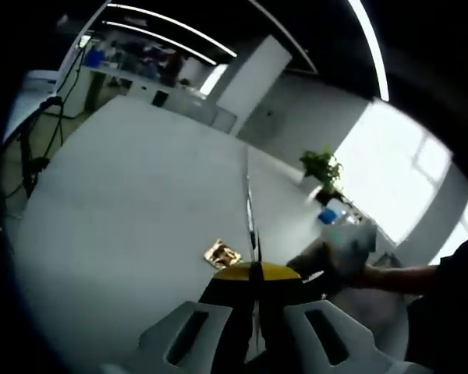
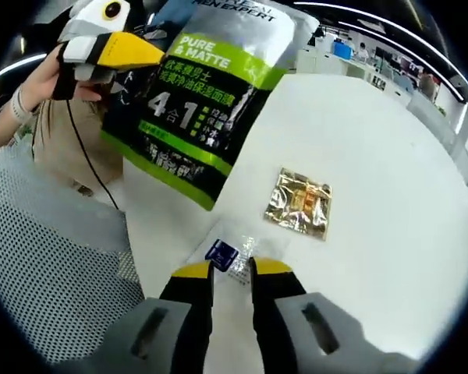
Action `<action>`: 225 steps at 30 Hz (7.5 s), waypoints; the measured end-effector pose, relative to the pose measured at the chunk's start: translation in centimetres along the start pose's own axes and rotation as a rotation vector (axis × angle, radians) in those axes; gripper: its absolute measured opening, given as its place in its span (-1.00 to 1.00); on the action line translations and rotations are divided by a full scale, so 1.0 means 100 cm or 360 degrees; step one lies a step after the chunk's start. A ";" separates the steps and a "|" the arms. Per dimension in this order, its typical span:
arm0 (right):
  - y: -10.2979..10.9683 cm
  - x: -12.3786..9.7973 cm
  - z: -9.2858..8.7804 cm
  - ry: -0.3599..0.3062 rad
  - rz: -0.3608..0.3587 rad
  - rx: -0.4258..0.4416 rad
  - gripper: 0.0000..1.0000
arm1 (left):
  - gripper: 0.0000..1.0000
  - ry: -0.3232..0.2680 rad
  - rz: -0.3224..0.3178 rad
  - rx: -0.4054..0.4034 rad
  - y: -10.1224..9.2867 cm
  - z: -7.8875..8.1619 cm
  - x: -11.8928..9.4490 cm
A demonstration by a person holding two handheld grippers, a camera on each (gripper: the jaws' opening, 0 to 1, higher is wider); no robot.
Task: Arrange the skincare products in the storage area until every visible bottle or jar stands upright without overlapping.
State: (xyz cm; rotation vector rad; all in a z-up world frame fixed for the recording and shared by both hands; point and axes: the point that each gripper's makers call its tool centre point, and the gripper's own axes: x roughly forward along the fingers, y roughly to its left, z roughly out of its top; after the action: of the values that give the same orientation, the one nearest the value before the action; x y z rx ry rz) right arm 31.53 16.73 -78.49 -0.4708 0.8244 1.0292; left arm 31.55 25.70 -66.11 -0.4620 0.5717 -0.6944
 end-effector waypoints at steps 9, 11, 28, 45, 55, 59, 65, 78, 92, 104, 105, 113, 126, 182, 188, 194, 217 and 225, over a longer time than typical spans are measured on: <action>-0.017 0.014 0.020 -0.0086 -0.0020 0.0058 -0.63 | -1.00 0.0005 0.0024 -0.0046 0.004 -0.004 -0.004; -0.020 0.016 0.022 -0.0100 -0.0027 0.0068 -0.63 | -1.00 0.0011 0.0027 -0.0048 0.005 -0.004 -0.005; -0.035 0.023 0.037 -0.0186 -0.0054 0.0170 -0.58 | -1.00 0.0106 0.0038 -0.0084 -0.001 -0.021 -0.004; -0.022 -0.060 0.037 -0.0262 -0.0201 -0.0027 -0.56 | -1.00 0.0312 -0.0037 -0.0062 -0.017 -0.045 0.037; -0.003 -0.080 0.018 -0.0260 -0.0191 0.0007 -0.56 | -1.00 0.0482 -0.0118 -0.0004 -0.037 -0.054 0.079; -0.002 -0.082 0.008 -0.0236 -0.0205 0.0025 -0.56 | -1.00 0.0523 -0.0123 0.0019 -0.042 -0.056 0.093; -0.008 -0.089 -0.009 -0.0187 -0.0285 0.0036 -0.57 | -1.00 0.0572 -0.0139 -0.0010 -0.051 -0.062 0.113; -0.015 -0.091 -0.041 -0.0063 -0.0380 0.0052 -0.58 | -1.00 0.0652 -0.0108 -0.0078 -0.062 -0.087 0.139; -0.016 -0.078 -0.058 0.0058 -0.0371 0.0027 -0.55 | -1.00 0.0780 -0.0054 0.0083 -0.062 -0.109 0.150; -0.018 -0.076 -0.069 0.0082 -0.0345 0.0110 -0.55 | -1.00 0.0748 -0.0021 0.0125 -0.058 -0.110 0.156; -0.019 -0.075 -0.071 0.0094 -0.0346 0.0115 -0.55 | -1.00 0.0757 -0.0021 0.0128 -0.057 -0.113 0.157; -0.020 -0.074 -0.078 0.0158 -0.0355 0.0084 -0.55 | -1.00 0.0778 -0.0043 0.0126 -0.058 -0.117 0.158; -0.017 -0.071 -0.087 0.0216 -0.0297 0.0115 -0.59 | -0.82 0.0861 -0.0050 0.0293 -0.054 -0.127 0.155; -0.019 -0.068 -0.085 0.0238 -0.0314 0.0111 -0.62 | -0.35 0.0889 -0.0008 0.1076 -0.031 -0.101 0.162; -0.019 -0.068 -0.085 0.0235 -0.0313 0.0119 -0.62 | -0.34 0.0843 -0.0016 0.1066 -0.038 -0.092 0.152; -0.020 -0.068 -0.085 0.0236 -0.0303 0.0141 -0.62 | -0.28 0.0821 -0.0031 0.1036 -0.048 -0.088 0.142; -0.006 -0.100 -0.048 -0.0060 -0.0235 0.0170 -0.33 | 0.30 0.0666 0.0020 0.0973 -0.062 -0.057 0.098; 0.004 -0.122 -0.028 -0.0188 -0.0241 0.0105 -0.17 | 0.50 0.0633 0.0046 0.0907 -0.066 -0.049 0.082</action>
State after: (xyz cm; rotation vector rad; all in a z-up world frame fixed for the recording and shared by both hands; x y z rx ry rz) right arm 26.92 8.13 -70.64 -0.4059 0.7041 0.8788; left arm 30.60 14.43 -68.77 0.2222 0.7162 -0.8889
